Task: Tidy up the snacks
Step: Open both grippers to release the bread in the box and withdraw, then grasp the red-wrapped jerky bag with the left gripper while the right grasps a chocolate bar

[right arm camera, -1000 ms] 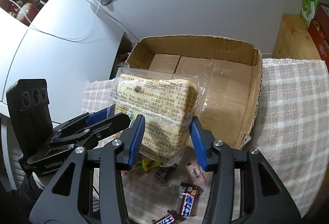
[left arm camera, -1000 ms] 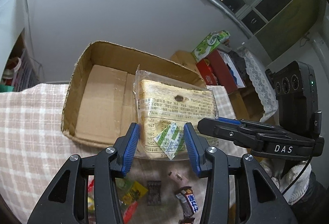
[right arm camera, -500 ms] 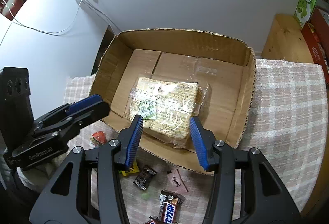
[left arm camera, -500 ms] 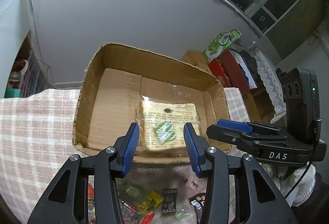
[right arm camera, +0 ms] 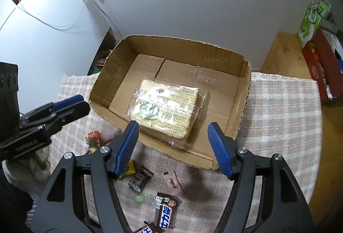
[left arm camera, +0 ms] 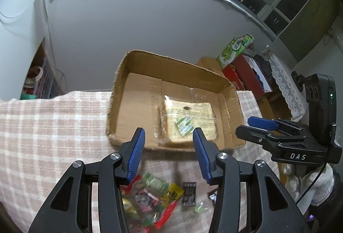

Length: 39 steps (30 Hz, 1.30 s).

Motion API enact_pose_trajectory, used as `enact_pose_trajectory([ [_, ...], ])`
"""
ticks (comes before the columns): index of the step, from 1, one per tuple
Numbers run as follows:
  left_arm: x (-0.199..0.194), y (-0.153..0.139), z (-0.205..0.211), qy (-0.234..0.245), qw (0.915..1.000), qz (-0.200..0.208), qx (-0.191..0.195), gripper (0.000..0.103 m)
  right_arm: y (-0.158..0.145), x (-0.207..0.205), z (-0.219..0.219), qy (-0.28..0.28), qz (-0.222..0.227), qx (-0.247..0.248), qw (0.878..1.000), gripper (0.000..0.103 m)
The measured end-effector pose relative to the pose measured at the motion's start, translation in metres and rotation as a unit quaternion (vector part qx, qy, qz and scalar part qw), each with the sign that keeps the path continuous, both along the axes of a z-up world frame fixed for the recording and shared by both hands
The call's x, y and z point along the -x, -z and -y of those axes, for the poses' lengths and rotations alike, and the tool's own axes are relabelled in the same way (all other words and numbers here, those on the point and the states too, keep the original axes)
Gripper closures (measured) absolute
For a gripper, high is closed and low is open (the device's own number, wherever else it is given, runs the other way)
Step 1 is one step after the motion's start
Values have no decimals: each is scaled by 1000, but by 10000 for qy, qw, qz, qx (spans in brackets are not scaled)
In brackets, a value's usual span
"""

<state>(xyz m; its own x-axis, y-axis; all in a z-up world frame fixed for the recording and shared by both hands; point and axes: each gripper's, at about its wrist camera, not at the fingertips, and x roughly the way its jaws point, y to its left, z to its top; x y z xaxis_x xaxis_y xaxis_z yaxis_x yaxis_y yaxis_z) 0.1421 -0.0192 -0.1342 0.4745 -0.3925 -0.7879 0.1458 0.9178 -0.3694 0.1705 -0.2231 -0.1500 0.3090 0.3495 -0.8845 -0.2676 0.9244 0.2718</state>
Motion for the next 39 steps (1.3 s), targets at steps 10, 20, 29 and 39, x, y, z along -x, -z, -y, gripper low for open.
enact_pose_trajectory([
  [10,49,-6,-29,-241,9995,43,-215,55,-6,49,5,-157,239,45,9996,20],
  [20,105,13,-57,-634,9970,-302,-333,44,4,92,18,39,66,517,9986,20],
  [29,132,40,-53,-670,9948,-745,173,44,34,127,34,377,-435,294,9979,20],
  [39,124,69,-51,-784,9871,-1197,721,44,54,137,22,265,-762,175,9966,26],
])
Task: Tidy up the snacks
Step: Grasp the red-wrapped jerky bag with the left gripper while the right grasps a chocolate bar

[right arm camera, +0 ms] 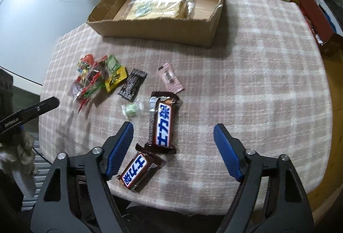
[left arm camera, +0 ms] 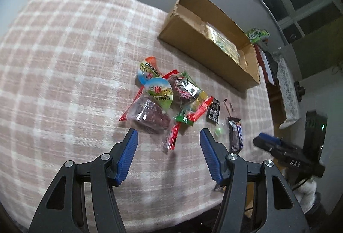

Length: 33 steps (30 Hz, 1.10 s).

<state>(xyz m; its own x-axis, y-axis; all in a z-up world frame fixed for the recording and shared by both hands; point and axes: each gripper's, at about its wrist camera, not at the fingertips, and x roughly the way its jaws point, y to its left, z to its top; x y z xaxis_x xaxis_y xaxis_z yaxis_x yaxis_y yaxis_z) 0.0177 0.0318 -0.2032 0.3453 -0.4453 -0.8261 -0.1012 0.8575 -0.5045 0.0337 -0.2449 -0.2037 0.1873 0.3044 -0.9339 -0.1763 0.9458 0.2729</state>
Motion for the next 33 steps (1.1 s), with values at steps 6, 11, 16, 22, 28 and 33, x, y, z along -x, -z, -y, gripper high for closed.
enact_pose_trajectory([
  [6,-13,7,-4,-119,9998,-118,52,44,7,-1,-5,-26,-70,60,10000,26],
  [11,-22,7,4,-20,9997,-84,-232,44,9,-3,-6,-25,-137,82,9999,26],
  [16,-29,10,17,118,9970,-92,-761,44,16,-7,-15,-109,-233,164,9995,26],
  [22,-30,24,24,194,9912,-258,-1287,44,27,-9,-29,-218,-294,345,9987,32],
  [28,-30,30,25,160,9913,-252,-1285,50,36,-10,-36,-307,-378,449,9978,41],
  [33,-31,29,25,114,9923,-230,-1208,56,42,-12,-39,-311,-411,494,9974,48],
])
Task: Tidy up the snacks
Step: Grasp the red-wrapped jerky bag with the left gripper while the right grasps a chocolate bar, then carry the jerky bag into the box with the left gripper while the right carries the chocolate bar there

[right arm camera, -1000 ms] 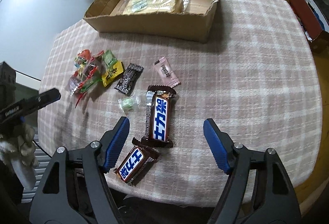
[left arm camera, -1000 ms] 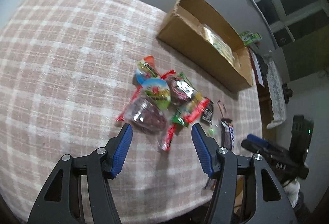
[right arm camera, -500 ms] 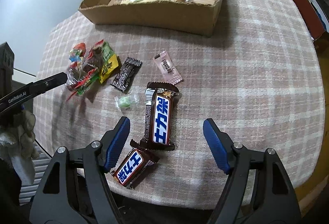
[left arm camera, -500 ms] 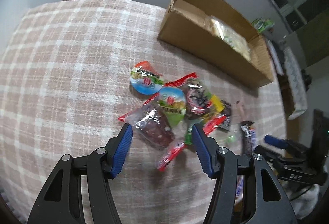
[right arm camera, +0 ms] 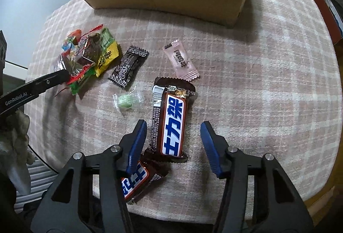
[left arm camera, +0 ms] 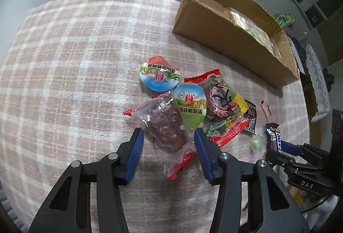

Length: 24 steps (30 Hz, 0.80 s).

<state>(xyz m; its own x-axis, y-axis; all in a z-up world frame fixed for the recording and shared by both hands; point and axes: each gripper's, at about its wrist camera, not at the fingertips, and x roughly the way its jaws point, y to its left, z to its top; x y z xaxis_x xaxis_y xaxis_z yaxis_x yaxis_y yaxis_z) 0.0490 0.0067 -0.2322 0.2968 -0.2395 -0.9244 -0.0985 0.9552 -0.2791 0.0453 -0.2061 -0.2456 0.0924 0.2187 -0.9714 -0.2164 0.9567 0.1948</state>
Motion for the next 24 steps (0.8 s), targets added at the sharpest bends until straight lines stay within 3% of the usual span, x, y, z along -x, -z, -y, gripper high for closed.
enact_pose_trajectory([
  [5,1,-1,-5,8,10000,15,67,65,2,-5,-3,-53,47,59,10000,50],
  [10,4,-2,-18,-107,9998,54,164,66,1,-8,-3,-107,77,105,9999,73],
  [24,24,-20,-44,-268,9987,339,276,72,-8,-1,12,44,196,-63,9998,73],
])
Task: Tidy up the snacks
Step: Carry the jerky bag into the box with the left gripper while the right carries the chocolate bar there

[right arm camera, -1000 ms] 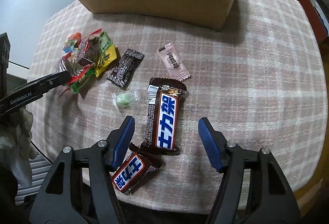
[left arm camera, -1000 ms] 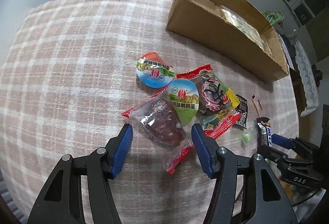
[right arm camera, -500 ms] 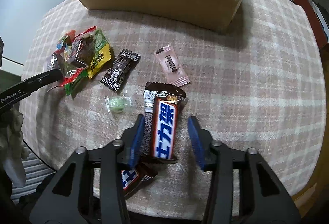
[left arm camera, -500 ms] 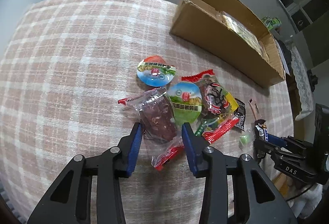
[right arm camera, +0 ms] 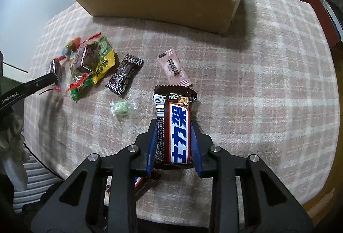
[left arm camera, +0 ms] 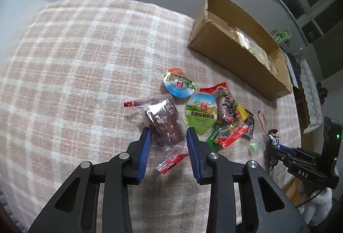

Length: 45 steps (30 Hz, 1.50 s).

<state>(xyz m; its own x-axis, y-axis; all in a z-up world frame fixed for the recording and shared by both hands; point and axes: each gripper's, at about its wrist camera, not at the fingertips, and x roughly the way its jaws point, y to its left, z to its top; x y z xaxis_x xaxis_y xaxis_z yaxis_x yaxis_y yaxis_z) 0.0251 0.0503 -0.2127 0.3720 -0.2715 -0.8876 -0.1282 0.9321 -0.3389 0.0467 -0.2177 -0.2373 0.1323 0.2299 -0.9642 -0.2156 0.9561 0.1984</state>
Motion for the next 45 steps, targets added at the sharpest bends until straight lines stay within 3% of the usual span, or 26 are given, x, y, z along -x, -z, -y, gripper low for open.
enact_pose_trajectory([
  [11,0,-9,9,60,9999,129,33,73,-23,3,14,161,191,-155,9996,74],
  [20,-13,-49,15,199,9977,628,130,74,-64,-6,20,258,590,-380,9972,74],
  [29,-52,-84,36,468,9928,1096,154,74,-99,-44,21,349,1068,-491,9925,73],
  [37,-94,-90,53,681,9896,1268,-2,74,-106,-90,27,416,1312,-406,9896,74],
  [45,-125,-80,62,786,9901,1162,-61,74,-91,-125,23,396,1290,-170,9907,73],
])
